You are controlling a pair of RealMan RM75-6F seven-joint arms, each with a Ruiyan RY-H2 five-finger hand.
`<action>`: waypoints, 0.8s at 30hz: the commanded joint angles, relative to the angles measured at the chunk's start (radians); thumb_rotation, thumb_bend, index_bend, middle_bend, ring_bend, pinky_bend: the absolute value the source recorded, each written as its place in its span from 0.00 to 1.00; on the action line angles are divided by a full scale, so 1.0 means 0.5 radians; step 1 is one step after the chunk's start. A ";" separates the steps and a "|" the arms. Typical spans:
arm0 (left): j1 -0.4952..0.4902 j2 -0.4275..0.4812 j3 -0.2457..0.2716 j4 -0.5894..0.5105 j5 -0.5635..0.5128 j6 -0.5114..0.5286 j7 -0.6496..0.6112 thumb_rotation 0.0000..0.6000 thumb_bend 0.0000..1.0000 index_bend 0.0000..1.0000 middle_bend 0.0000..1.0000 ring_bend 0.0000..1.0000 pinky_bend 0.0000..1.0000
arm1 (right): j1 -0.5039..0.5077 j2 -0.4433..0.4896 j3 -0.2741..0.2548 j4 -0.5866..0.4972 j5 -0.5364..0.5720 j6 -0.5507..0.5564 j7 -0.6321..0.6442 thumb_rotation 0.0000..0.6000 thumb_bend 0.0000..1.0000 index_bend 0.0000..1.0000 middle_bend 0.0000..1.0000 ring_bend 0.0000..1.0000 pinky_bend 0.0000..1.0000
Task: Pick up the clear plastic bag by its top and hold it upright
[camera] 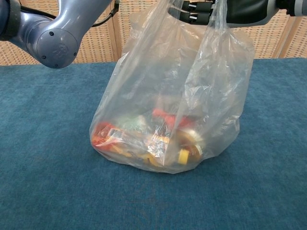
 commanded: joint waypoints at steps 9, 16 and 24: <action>-0.007 -0.008 -0.005 0.012 -0.007 -0.008 -0.009 1.00 0.31 0.00 0.00 0.00 0.04 | 0.027 0.023 -0.048 0.000 -0.078 0.029 0.111 1.00 0.35 0.39 0.50 0.35 0.30; -0.014 -0.009 -0.013 0.013 -0.012 -0.010 -0.009 1.00 0.32 0.00 0.00 0.00 0.04 | 0.049 0.036 -0.093 0.007 -0.122 0.044 0.157 1.00 0.36 0.41 0.50 0.36 0.31; -0.017 -0.018 -0.020 0.013 -0.028 -0.021 -0.007 1.00 0.31 0.00 0.00 0.00 0.04 | 0.066 0.033 -0.140 0.021 -0.141 0.080 0.190 1.00 0.37 0.48 0.55 0.39 0.32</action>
